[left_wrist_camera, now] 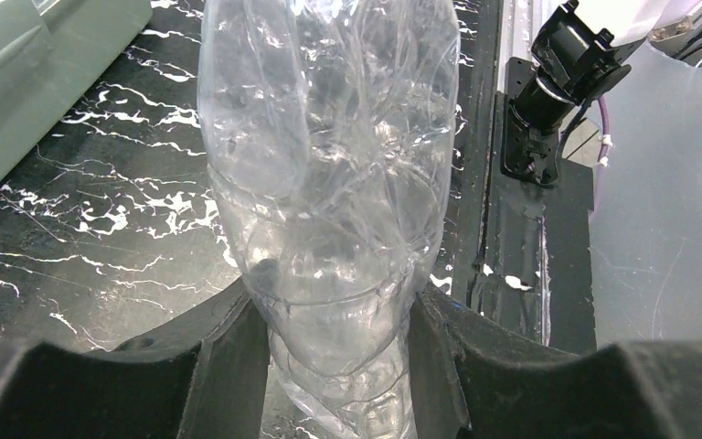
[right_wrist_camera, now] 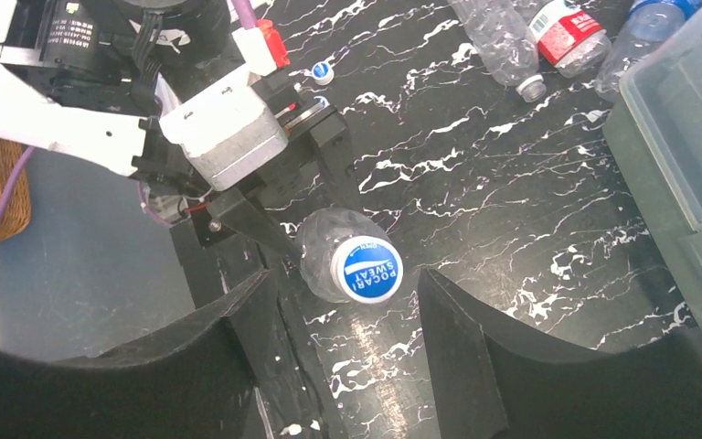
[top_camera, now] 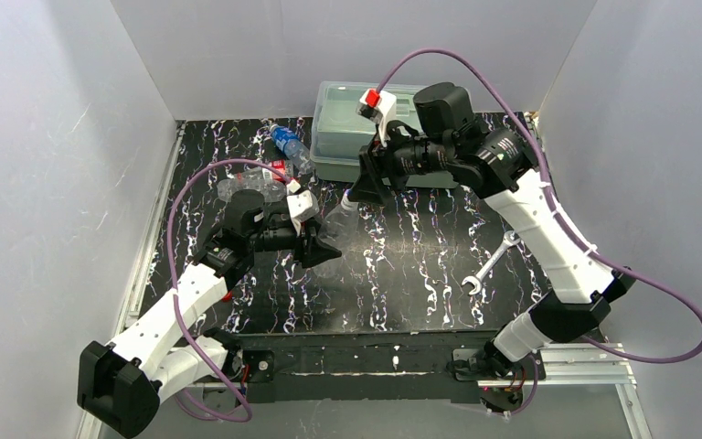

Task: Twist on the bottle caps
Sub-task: Screw the bottle cap onto the plastic bottle.

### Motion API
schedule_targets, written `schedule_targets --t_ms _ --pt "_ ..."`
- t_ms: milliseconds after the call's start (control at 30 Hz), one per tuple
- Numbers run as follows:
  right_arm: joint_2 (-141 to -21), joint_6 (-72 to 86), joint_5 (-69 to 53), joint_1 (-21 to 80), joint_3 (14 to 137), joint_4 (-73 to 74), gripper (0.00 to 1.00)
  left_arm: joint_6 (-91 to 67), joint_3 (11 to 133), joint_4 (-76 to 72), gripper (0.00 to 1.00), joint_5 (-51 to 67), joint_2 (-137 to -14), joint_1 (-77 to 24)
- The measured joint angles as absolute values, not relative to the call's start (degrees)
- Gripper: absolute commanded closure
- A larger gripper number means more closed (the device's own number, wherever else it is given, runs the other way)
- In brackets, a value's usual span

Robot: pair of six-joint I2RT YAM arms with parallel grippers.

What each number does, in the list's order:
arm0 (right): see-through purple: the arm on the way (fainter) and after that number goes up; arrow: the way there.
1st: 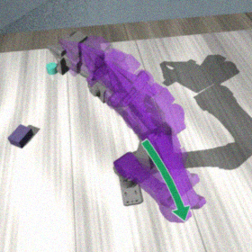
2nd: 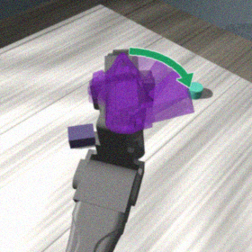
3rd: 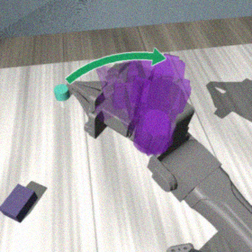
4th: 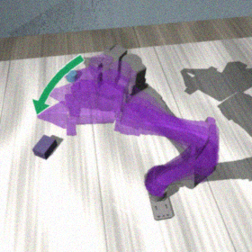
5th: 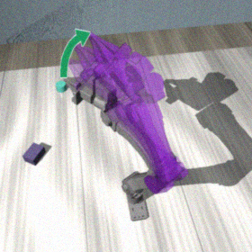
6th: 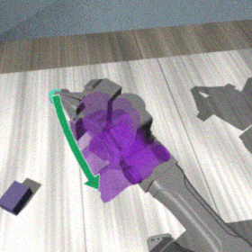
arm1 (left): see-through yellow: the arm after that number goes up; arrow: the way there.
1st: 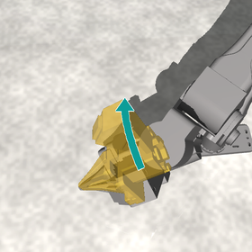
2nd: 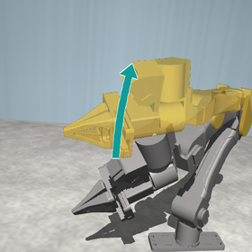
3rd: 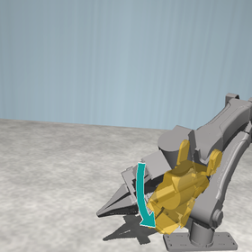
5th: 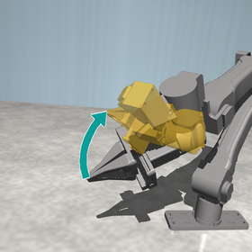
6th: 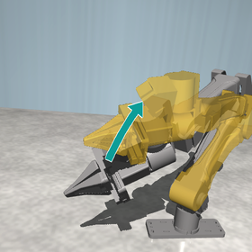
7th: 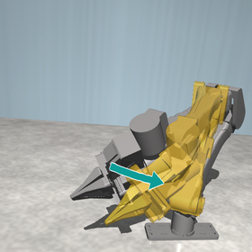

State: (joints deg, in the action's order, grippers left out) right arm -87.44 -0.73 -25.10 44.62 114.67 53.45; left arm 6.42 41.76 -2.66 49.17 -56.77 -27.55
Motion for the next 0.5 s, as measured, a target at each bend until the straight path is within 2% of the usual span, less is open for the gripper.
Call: schedule_targets --t_ms 300,500 --pt "-90.5 -2.3 -26.8 44.6 116.1 55.7 0.35 6.8 41.7 -1.9 1.00 49.4 -56.2 -27.6" --pt "-90.6 -2.9 -27.0 44.6 115.7 55.7 0.39 6.8 41.8 -1.7 1.00 49.4 -56.0 -27.6"
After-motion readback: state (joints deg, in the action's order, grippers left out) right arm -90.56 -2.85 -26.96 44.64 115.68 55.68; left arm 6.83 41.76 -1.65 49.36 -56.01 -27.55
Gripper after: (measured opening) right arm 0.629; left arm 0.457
